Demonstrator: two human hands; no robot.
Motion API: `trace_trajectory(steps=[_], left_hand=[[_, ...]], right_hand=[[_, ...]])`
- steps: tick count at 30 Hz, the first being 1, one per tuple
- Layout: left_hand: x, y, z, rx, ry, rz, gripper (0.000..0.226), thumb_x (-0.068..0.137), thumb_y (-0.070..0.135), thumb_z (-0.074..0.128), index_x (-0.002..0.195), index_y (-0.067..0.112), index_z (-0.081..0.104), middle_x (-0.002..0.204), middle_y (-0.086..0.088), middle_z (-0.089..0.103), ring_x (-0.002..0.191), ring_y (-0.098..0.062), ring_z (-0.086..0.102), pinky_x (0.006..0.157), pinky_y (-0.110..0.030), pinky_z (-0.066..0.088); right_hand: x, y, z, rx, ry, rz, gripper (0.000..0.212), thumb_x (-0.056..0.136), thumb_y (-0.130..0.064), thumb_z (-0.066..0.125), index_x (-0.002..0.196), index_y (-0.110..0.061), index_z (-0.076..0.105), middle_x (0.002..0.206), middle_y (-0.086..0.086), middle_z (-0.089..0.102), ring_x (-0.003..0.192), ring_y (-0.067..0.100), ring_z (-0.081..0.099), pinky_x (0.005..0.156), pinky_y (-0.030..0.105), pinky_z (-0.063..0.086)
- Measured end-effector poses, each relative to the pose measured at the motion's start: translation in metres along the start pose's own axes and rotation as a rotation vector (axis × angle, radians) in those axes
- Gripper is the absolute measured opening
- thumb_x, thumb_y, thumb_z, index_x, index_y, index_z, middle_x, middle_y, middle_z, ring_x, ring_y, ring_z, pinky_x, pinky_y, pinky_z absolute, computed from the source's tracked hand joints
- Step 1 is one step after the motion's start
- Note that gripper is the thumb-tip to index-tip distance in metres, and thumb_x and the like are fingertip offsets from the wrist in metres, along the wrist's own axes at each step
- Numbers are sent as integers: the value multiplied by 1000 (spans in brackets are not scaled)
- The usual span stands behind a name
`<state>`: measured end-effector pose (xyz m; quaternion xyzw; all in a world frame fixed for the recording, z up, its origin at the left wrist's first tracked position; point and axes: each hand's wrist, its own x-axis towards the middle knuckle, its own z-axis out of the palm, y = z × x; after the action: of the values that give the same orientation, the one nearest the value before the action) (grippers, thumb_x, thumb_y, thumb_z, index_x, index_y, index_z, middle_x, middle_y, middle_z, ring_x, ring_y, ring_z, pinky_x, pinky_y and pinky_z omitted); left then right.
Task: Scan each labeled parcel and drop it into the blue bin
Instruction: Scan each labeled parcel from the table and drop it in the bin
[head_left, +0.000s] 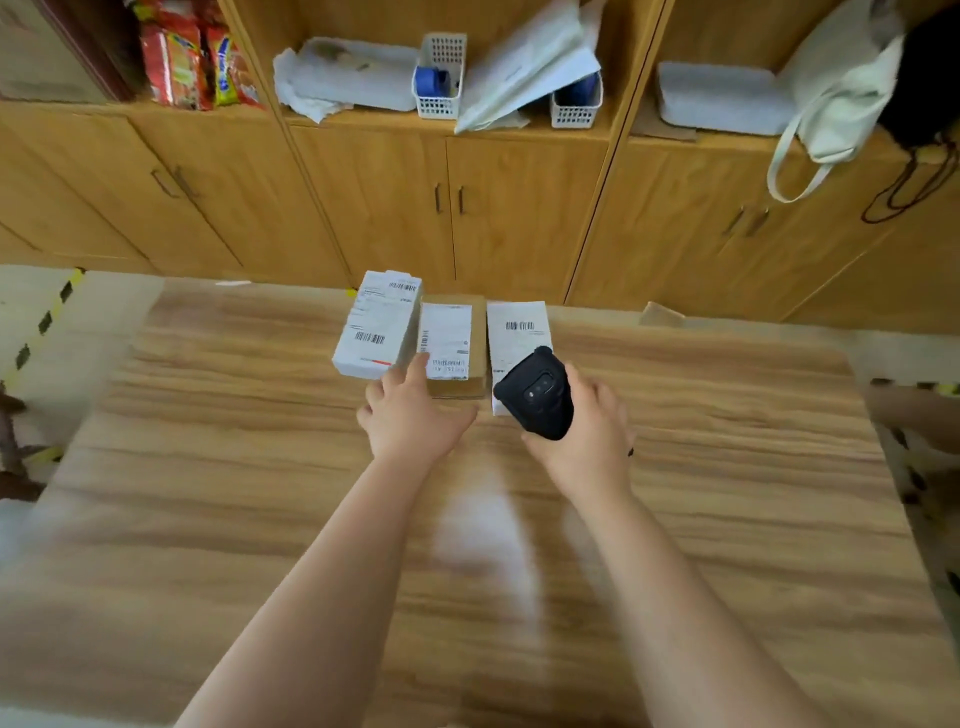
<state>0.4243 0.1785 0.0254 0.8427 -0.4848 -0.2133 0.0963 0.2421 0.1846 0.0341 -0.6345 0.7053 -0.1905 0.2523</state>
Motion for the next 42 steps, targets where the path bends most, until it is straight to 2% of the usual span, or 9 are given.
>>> trace_trajectory(steps=[3, 7, 15, 22, 27, 30, 33, 39, 42], left_hand=[[44, 16, 22, 44, -104, -1, 100, 76, 72, 63, 155, 37, 12, 153, -10, 26, 135, -36, 29, 101, -52, 36], [80, 31, 47, 74, -156, -57, 105, 76, 68, 67, 155, 36, 5, 148, -15, 20, 131, -37, 30, 99, -48, 38], [71, -9, 57, -124, 12, 34, 106, 65, 58, 76, 150, 35, 17, 147, -15, 28, 130, -39, 34, 110, -51, 28], [19, -60, 29, -296, 266, 287, 116, 56, 35, 90, 150, 19, 25, 151, -13, 31, 138, -34, 26, 116, -47, 21], [-42, -68, 32, -294, 404, 452, 94, 61, 45, 69, 141, 13, 32, 135, -18, 47, 128, -40, 41, 112, -49, 28], [-84, -71, 40, -302, 430, 510, 91, 62, 36, 76, 139, 14, 33, 134, -18, 47, 126, -40, 42, 111, -49, 30], [-124, -75, 48, -283, 416, 573, 101, 55, 21, 88, 140, 15, 33, 136, -17, 45, 128, -36, 38, 113, -44, 26], [-198, -73, 65, -204, 370, 639, 106, 49, 11, 85, 141, 18, 33, 142, -15, 40, 129, -44, 39, 108, -61, 33], [-224, -64, 71, -139, 361, 668, 108, 46, 11, 85, 141, 17, 34, 141, -15, 40, 128, -43, 38, 107, -62, 33]], right_hand=[[14, -8, 17, 10, 17, 62, 89, 68, -30, 82, 146, -32, 40, 131, -1, 48, 126, 25, 40, 94, 38, 31], [23, -9, 32, 22, 35, 132, 91, 66, -30, 82, 146, -34, 39, 130, -3, 47, 127, 23, 40, 102, 41, 34], [12, -4, 36, -20, 51, 162, 90, 68, -31, 81, 148, -33, 38, 131, -3, 47, 124, 25, 41, 95, 42, 34], [-17, -23, 18, -131, -65, 32, 93, 73, -35, 78, 153, -33, 30, 140, -5, 40, 126, 23, 36, 101, 39, 29], [-63, -31, 4, -169, -126, -75, 91, 71, -38, 76, 150, -34, 31, 134, -5, 42, 127, 24, 37, 99, 40, 30], [-91, -15, -13, -172, -185, -62, 90, 70, -36, 75, 148, -37, 32, 135, -6, 41, 127, 24, 38, 100, 42, 30], [-123, 3, -34, -169, -218, -46, 90, 70, -35, 75, 148, -38, 31, 136, -5, 40, 127, 26, 38, 101, 41, 30], [-181, 32, -67, -251, -266, -78, 76, 70, -34, 75, 138, -33, 40, 128, -3, 42, 122, 26, 38, 87, 40, 27], [-201, 53, -83, -228, -269, -16, 70, 71, -30, 76, 132, -31, 43, 126, -2, 42, 121, 27, 39, 82, 39, 24]])
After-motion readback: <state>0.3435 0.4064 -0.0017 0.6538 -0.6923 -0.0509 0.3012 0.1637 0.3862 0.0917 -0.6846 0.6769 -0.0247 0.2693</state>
